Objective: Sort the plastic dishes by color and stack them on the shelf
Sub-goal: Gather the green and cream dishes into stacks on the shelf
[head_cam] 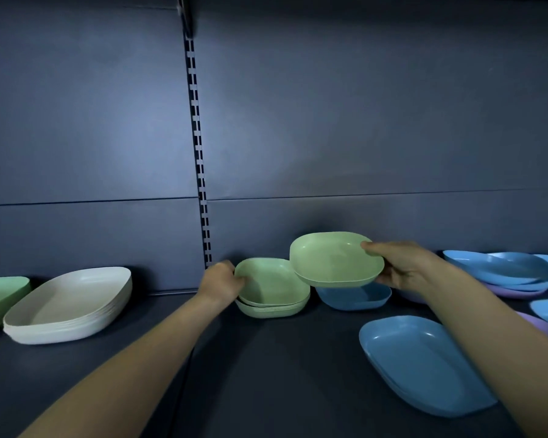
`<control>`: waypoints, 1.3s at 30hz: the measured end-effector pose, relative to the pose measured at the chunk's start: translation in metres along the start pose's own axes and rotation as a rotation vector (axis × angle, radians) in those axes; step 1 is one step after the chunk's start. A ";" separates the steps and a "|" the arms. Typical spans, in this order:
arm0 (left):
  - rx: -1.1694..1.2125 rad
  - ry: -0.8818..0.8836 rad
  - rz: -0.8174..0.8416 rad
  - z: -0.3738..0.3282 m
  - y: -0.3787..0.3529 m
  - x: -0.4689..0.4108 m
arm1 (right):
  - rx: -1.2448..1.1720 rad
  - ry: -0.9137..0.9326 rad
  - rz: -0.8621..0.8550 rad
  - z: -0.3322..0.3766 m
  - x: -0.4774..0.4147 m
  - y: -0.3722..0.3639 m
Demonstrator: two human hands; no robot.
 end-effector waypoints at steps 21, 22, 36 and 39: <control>0.554 0.067 0.161 0.038 0.013 0.009 | 0.173 0.091 0.109 0.003 -0.016 -0.068; 0.591 0.084 0.152 0.039 0.015 0.010 | 0.221 0.103 0.101 0.001 -0.019 -0.073; 0.569 0.024 0.189 0.031 0.003 0.005 | 0.920 0.294 0.102 -0.027 -0.045 -0.092; 0.579 0.020 0.197 0.032 0.001 0.004 | 0.955 0.325 0.124 -0.032 -0.047 -0.090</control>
Point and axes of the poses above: each hand's wrist, its own x-axis away from the middle knuckle, its own y-axis out of the back of the hand, z = x × y, the point moved 1 cm from there along -x, towards the middle knuckle, and after that the axes turned 1 degree about -y, right-handed, at the moved point
